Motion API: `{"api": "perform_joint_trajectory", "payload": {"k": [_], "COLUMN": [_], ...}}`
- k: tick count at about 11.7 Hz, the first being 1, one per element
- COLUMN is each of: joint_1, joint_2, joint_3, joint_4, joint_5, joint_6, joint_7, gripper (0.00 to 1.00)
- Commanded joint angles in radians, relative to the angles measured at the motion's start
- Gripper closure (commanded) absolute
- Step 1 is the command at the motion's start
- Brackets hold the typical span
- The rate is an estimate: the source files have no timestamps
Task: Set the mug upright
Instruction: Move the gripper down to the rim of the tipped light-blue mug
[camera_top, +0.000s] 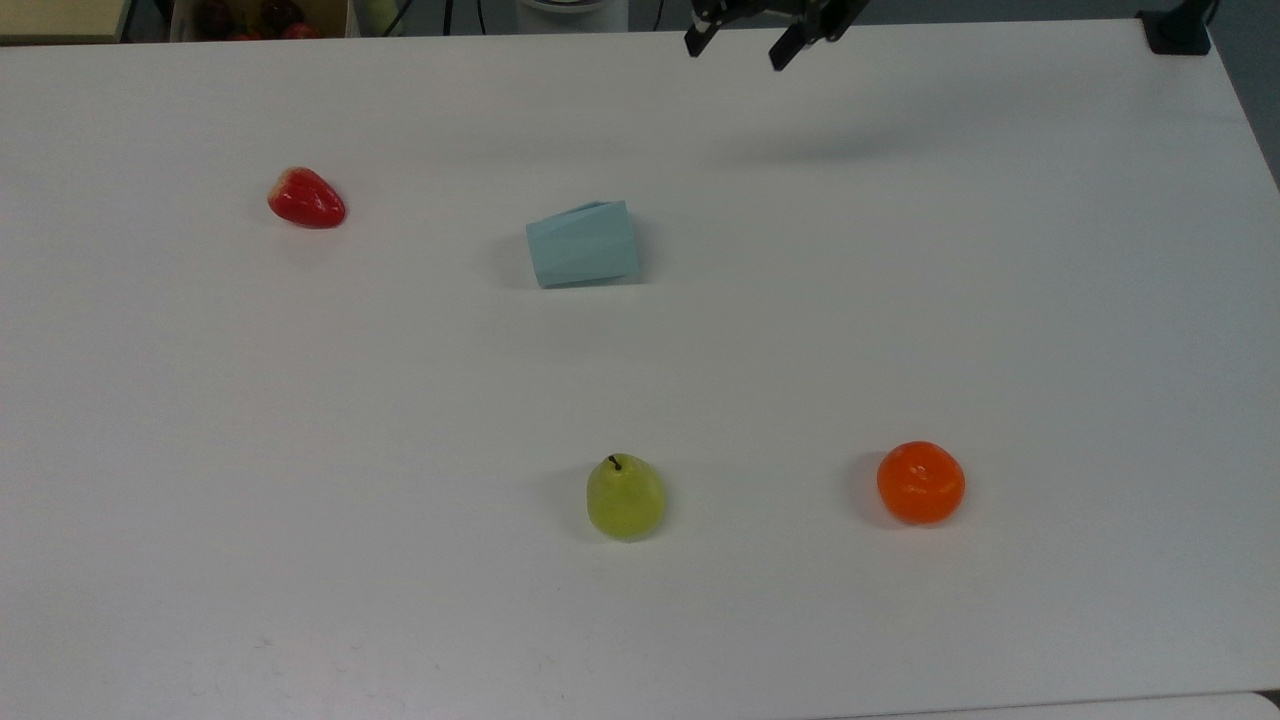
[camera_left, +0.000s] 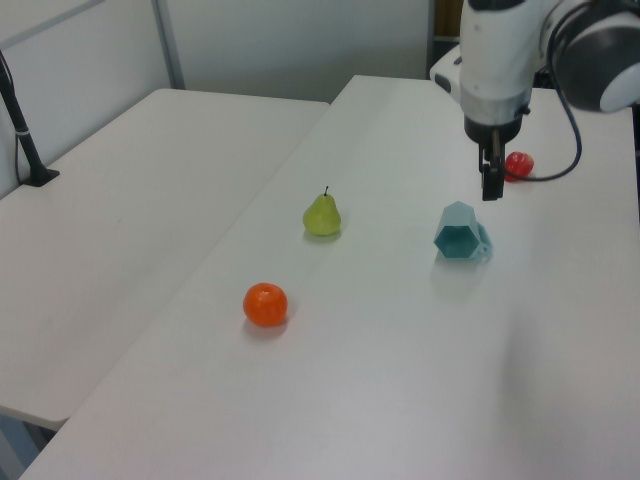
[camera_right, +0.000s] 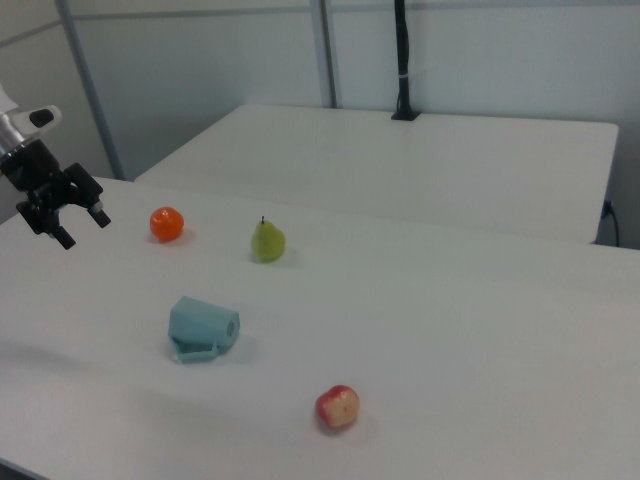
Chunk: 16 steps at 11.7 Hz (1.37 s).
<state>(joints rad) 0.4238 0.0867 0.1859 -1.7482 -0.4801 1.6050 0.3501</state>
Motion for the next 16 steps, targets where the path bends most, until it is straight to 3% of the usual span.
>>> {"api": "perform_joint_trajectory", "payload": {"k": [1,3,8,14,16], "joint_1": [0.035,0.03,0.016,-0.06,-0.068], "joint_2": [0.075,0.155,0.286,0.355,0.354], "joint_3": [-0.005,-0.005,-0.013,-0.023,-0.023], "joint_4": [-0.065,-0.07,-0.067,-0.06,-0.06], "joint_5": [-0.197,-0.285,-0.393,-0.515,-0.515], "joint_6": [-0.017,-0.019,-0.017,-0.005,-0.005], "joint_7": [0.152,0.225,0.311,0.314,0.314], "gripper": [0.0,0.0,0.0,0.0,0.26]}}
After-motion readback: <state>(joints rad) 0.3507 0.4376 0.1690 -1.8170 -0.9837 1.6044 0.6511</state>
